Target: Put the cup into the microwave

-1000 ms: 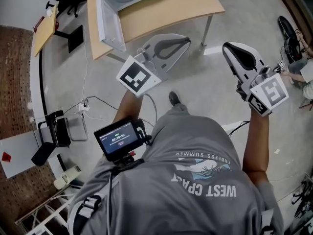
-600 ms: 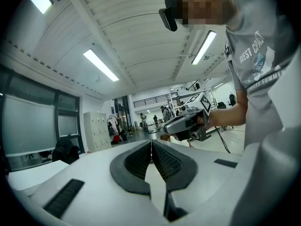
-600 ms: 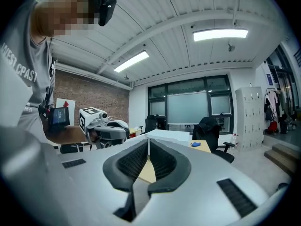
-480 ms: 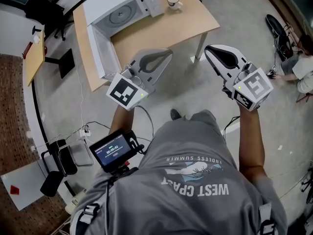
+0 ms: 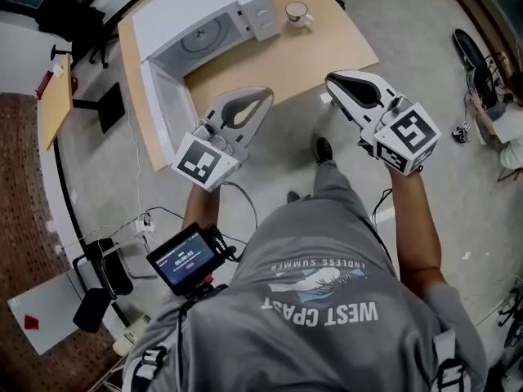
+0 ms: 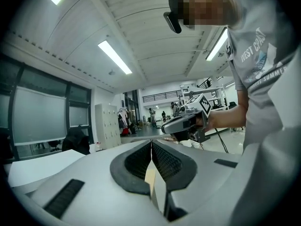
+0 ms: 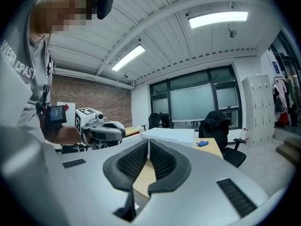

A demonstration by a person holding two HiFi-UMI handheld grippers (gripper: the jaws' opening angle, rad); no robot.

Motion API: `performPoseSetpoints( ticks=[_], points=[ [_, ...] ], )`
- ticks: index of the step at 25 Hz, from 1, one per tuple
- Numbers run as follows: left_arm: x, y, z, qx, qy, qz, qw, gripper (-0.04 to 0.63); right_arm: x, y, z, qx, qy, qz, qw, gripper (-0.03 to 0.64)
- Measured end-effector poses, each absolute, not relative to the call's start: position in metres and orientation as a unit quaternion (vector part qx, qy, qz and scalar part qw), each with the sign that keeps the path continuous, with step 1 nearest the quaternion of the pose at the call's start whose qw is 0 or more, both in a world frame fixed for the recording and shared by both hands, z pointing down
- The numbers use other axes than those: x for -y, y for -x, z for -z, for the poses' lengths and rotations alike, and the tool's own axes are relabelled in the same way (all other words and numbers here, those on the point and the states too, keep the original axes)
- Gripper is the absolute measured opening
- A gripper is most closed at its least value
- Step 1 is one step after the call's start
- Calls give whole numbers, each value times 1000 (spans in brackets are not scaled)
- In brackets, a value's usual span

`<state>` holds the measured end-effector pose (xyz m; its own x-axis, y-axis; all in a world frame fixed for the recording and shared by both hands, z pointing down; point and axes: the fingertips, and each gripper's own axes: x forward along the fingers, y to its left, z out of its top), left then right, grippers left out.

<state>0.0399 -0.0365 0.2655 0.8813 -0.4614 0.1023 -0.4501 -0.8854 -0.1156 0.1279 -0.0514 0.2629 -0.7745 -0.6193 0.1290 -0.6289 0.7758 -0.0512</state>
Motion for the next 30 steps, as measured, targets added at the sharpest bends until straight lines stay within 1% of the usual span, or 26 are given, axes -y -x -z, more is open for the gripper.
performPoseSetpoints(
  ticks=[4,10,16,24,25,27,28,30],
  points=[
    [80,-48,-277,-248,965,73,35,23,100,-135,-281,944,-320,-61,54,21],
    [149,-63,-307,-268,960,78,-4,23,190,-148,-320,944,-310,-83,76,21],
    [197,-74,-339,-288,953,86,-42,23,270,-164,-380,937,-310,-99,123,21],
    [235,-76,-384,-315,939,101,-88,23,358,-179,-476,922,-319,-118,186,27],
    [238,-76,-388,-318,938,103,-94,23,366,-180,-489,919,-319,-122,196,39],
    [243,-75,-396,-324,934,107,-105,23,382,-181,-516,913,-319,-129,219,98],
    [246,-75,-400,-327,933,109,-109,23,389,-182,-529,910,-318,-131,230,115],
    [250,-73,-406,-332,929,113,-118,23,401,-184,-553,905,-316,-131,255,121]
  ],
)
